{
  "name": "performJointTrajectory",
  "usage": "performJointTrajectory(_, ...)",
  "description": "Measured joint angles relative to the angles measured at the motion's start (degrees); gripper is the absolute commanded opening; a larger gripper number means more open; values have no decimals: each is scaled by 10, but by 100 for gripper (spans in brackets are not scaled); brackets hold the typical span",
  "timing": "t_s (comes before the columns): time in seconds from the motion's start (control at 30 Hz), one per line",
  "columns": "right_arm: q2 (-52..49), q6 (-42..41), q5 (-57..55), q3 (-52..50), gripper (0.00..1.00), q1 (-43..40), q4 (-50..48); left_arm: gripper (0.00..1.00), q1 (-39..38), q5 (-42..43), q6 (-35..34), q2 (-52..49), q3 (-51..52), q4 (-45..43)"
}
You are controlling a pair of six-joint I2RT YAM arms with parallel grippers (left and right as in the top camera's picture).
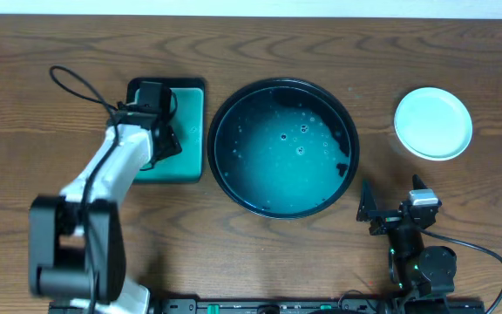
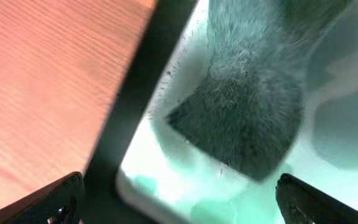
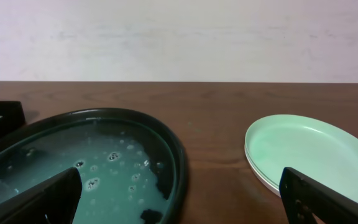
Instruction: Clean dirty plates on tray and stack at the side
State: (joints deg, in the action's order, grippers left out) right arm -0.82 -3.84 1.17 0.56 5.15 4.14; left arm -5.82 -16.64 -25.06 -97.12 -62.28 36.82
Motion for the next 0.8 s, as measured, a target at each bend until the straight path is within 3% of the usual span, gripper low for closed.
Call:
performJointTrajectory(0.23,0,0,2,0,99,0,0,98,0,0,40,183,95,-57)
performJointTrajectory(0.57,1,0,2,0,99,0,-1,98,0,0,87,524,389,-195)
performJointTrajectory(0.8,1,0,3,0,99,0,0,98,0,0,94,692,482,-293)
